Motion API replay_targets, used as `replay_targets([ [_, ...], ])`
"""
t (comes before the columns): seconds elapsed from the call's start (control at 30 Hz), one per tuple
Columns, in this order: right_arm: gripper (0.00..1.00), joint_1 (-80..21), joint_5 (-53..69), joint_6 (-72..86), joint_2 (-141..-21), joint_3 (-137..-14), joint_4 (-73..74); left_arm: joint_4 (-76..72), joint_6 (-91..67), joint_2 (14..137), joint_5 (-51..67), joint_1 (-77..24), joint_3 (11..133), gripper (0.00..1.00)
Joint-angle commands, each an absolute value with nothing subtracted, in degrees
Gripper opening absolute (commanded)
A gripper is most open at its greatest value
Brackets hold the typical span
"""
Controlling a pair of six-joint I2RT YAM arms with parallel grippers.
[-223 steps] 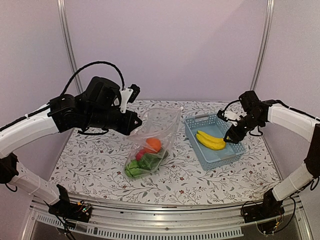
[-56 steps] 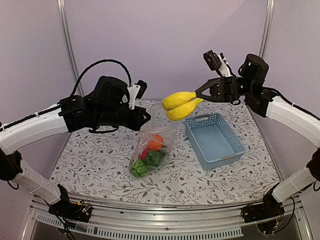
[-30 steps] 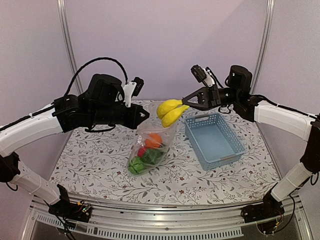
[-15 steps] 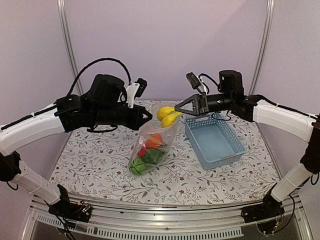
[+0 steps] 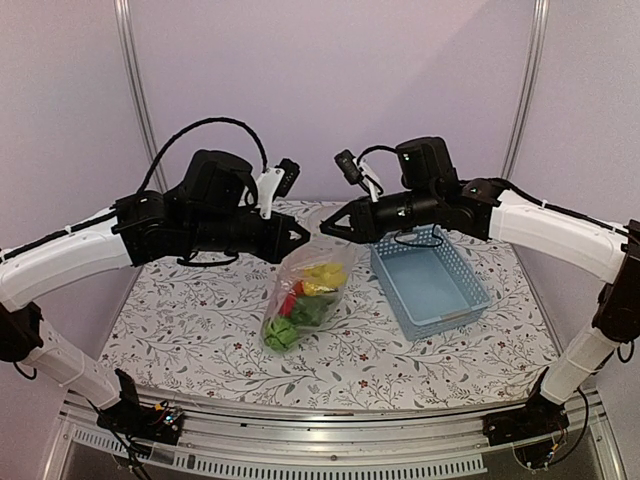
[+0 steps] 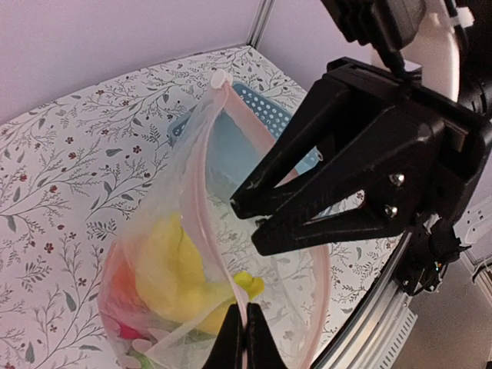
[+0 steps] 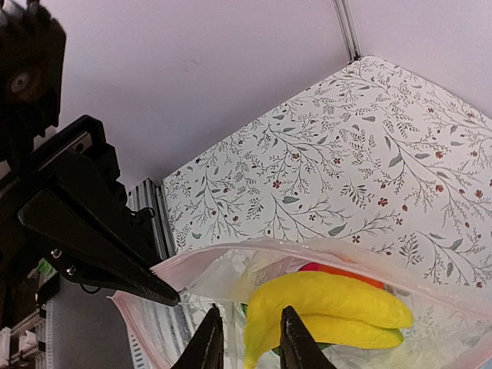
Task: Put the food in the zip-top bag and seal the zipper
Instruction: Place the fake fruit in the zipper food storage bag.
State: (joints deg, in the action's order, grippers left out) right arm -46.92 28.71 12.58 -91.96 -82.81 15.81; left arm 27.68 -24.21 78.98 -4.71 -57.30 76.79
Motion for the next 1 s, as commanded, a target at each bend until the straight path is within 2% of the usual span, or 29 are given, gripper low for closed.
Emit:
replay_targets([
  [0.0,0.31,-48.57,25.58,4.58,-94.03,-85.86,21.37,26.41,-23.60,78.94,-5.23,-58.32,76.96,0.00],
  [0.13,0.49,-48.56,26.96,0.59,-91.70,-87.69,23.47,26.63,-22.98,78.29,-6.42,-58.29,76.46,0.00],
  [0.3,0.60,-45.97,27.47,-10.90,-85.69,-90.60,27.95,27.57,-20.46,77.70,-7.17,-58.24,75.96,0.00],
  [0.43,0.62,-40.45,36.78,-20.07,-81.88,-89.82,32.74,28.75,-16.16,77.05,-5.61,-58.26,76.27,0.00],
  [0.57,0.64,-35.11,40.76,-27.65,-79.55,-87.92,35.83,30.26,-8.91,76.76,-3.49,-58.11,77.45,0.00],
  [0.77,0.64,-31.73,41.99,-35.81,-78.44,-87.81,39.14,41.83,0.43,79.36,8.56,-58.15,89.56,0.01],
  [0.97,0.63,-31.82,44.91,-42.08,-77.68,-81.39,39.68,42.59,2.75,77.63,2.09,-58.09,84.17,0.00],
])
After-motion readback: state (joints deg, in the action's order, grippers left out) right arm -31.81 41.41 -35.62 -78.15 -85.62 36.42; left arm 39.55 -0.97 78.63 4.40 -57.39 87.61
